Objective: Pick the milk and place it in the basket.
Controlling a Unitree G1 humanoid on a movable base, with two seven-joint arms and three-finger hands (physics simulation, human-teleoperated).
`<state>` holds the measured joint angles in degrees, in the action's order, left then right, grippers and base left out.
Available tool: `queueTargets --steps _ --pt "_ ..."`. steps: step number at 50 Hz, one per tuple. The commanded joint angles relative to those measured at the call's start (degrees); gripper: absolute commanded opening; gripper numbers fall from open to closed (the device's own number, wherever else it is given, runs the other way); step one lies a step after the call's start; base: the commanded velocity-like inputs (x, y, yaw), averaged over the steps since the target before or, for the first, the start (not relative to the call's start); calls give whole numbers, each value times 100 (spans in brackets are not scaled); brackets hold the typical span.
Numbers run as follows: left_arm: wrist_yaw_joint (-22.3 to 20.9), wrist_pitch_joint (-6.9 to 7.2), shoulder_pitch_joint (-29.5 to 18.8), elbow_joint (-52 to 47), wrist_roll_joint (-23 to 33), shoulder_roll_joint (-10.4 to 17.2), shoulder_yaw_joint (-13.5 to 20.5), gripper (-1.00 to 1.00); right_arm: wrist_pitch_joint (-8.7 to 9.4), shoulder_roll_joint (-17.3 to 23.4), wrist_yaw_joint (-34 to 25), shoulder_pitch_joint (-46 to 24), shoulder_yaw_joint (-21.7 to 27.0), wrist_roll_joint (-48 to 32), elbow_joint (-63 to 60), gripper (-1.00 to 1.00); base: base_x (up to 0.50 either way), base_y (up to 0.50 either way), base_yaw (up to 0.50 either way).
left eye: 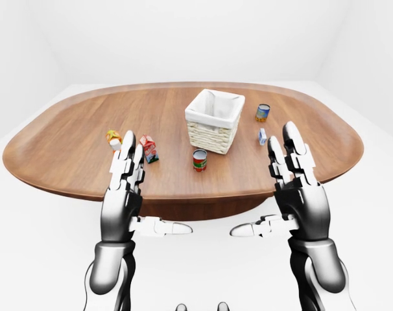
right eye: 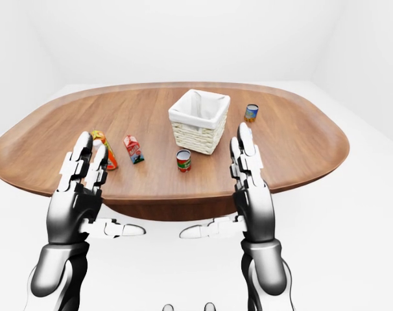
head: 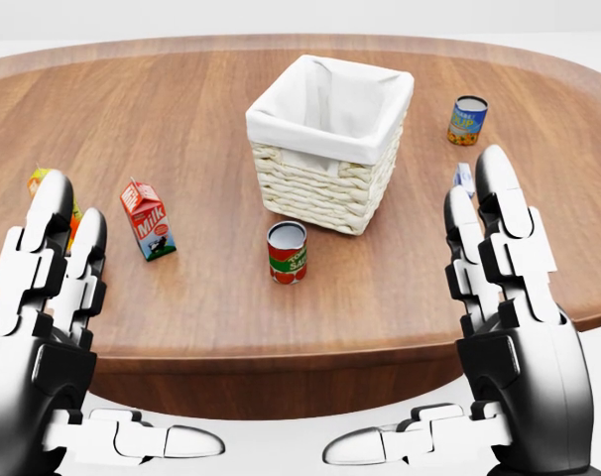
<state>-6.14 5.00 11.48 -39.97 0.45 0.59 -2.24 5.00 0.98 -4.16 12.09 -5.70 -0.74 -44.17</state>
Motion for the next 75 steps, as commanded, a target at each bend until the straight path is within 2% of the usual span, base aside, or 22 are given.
queueTargets --steps 1,75 --pt "8 0 13 2 15 5 -21 100 0 -2 6 2 -1 18 -21 100 23 0 0" --pt "-3 0 65 78 -29 19 -109 100 0 23 9 51 -77 -22 -173 100 25 0 0"
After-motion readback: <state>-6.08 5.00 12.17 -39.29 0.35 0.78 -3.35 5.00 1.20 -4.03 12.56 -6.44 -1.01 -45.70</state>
